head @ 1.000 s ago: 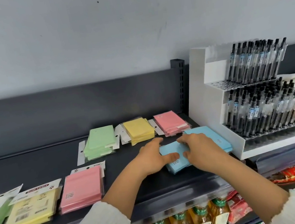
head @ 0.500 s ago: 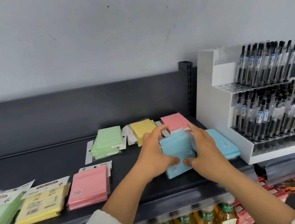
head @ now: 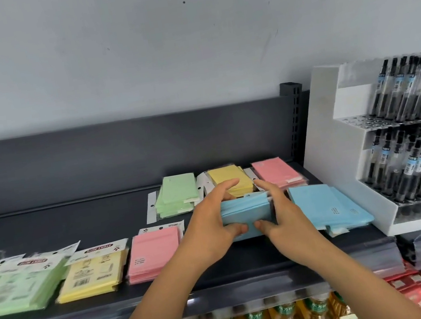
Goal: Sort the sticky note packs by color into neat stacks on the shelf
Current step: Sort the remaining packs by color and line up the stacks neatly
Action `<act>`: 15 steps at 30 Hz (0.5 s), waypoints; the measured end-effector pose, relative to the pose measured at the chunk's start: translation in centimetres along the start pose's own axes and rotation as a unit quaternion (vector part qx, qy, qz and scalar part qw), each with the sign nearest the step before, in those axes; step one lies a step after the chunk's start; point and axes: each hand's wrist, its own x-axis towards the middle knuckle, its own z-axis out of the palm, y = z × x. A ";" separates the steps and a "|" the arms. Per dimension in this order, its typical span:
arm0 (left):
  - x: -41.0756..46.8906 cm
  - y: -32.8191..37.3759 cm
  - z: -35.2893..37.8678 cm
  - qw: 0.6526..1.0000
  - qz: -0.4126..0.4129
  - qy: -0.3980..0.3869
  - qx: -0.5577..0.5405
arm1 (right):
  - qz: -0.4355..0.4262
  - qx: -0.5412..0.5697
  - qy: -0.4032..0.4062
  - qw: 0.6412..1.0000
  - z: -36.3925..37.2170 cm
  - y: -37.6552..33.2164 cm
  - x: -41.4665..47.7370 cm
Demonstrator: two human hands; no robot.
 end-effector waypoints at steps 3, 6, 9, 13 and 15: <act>-0.4 -0.6 -0.8 1.000 -0.013 0.005 -0.019 | 0.021 0.059 -0.008 0.998 1.1 0.2 0.2; -0.8 -0.7 -0.9 0.999 -0.041 0.006 -0.032 | 0.040 0.090 -0.010 0.995 1.9 0.8 0.4; -0.8 -1.0 -0.6 0.997 -0.053 0.024 -0.041 | 0.046 0.096 -0.013 0.994 2.0 0.9 0.5; -0.7 -1.6 -0.1 0.995 -0.075 0.038 -0.062 | 0.044 0.075 -0.010 0.996 2.0 0.8 0.3; -0.8 -1.7 0.1 0.995 -0.085 0.040 -0.044 | 0.043 0.054 0.000 0.998 2.2 0.8 0.3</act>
